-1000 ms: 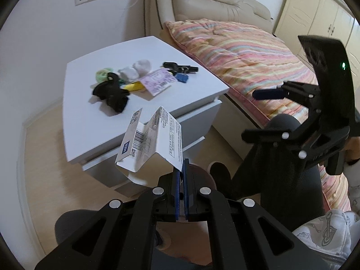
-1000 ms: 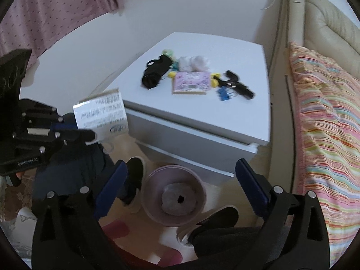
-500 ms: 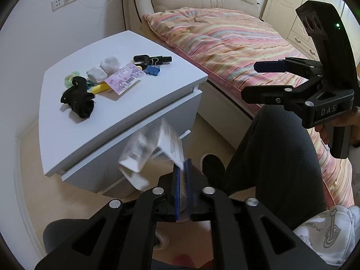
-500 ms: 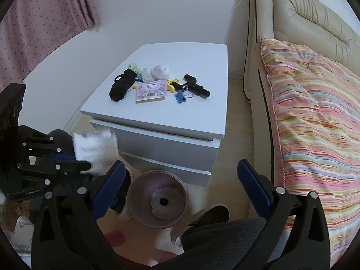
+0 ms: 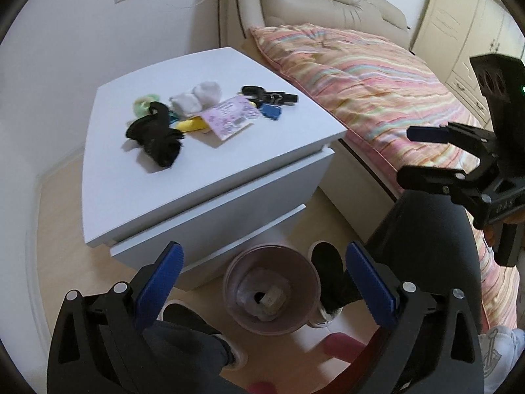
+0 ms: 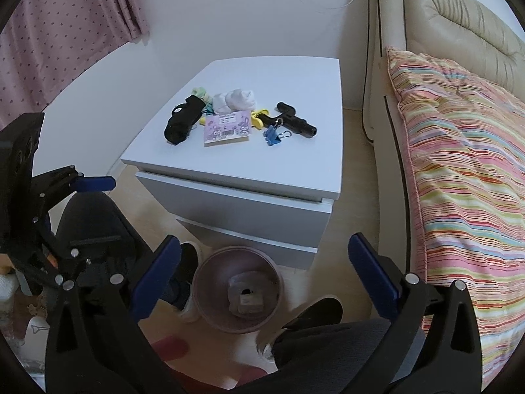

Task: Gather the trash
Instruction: 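Lower both held items over the pink wastebasket and open both grippers, then reach the left gripper to the black sock and close on it, then lift the black sock with the left gripper while the right gripper reaches the purple package, then close the right gripper on the purple rabbit-print package and lift it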

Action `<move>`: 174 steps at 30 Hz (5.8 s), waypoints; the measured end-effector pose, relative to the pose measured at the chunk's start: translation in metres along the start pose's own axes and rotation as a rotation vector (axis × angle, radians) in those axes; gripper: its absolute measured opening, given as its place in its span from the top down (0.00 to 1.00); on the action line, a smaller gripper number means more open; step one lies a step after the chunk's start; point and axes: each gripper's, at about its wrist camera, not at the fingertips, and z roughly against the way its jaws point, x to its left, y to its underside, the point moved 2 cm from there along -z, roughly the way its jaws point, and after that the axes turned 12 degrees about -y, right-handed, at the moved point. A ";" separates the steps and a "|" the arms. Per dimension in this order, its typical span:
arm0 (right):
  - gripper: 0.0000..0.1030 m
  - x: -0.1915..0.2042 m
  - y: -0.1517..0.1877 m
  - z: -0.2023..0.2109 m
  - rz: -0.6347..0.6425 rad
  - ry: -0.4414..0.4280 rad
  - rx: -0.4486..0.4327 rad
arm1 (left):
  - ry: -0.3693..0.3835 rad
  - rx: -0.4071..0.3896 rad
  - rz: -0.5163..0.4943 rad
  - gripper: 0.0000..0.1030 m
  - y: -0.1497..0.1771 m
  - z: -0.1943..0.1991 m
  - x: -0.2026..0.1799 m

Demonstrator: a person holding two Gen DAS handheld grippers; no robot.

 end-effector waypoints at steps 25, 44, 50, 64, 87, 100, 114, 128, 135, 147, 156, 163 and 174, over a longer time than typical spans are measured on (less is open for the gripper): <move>0.03 0.013 -0.039 -0.011 0.066 -0.012 -0.001 | -0.071 -0.055 0.174 0.07 -0.039 0.017 0.062; 0.03 0.007 -0.063 -0.023 0.077 -0.012 0.002 | -0.067 0.122 0.409 0.07 -0.080 -0.061 0.108; 0.03 0.003 -0.060 -0.026 0.069 -0.010 0.009 | -0.059 0.150 0.471 0.08 -0.083 -0.081 0.108; 0.03 0.000 -0.055 -0.028 0.062 -0.017 0.014 | -0.086 0.183 0.485 0.63 -0.083 -0.094 0.107; 0.03 0.010 -0.079 -0.041 0.089 -0.032 0.029 | -0.156 0.024 0.250 0.83 -0.076 -0.042 0.096; 0.03 0.029 -0.117 -0.095 0.117 -0.036 0.126 | -0.151 -0.033 0.211 0.83 -0.064 -0.019 0.096; 0.14 0.028 -0.120 -0.145 0.107 0.001 0.210 | -0.140 -0.030 0.226 0.83 -0.046 -0.022 0.109; 0.37 0.021 -0.117 -0.152 0.108 0.046 0.234 | -0.123 -0.020 0.243 0.83 -0.041 -0.028 0.111; 0.39 0.019 -0.118 -0.150 0.113 0.040 0.218 | -0.117 -0.016 0.243 0.83 -0.041 -0.029 0.111; 0.39 0.021 -0.126 -0.132 0.120 0.015 0.142 | -0.114 -0.016 0.239 0.83 -0.042 -0.029 0.108; 0.40 0.023 -0.134 -0.115 0.130 0.002 0.081 | -0.117 -0.023 0.233 0.83 -0.044 -0.027 0.106; 0.81 0.023 -0.144 -0.102 0.138 0.027 0.030 | -0.116 -0.031 0.229 0.83 -0.047 -0.025 0.105; 0.90 0.016 -0.147 -0.097 0.130 0.019 0.025 | -0.118 -0.033 0.229 0.83 -0.049 -0.024 0.105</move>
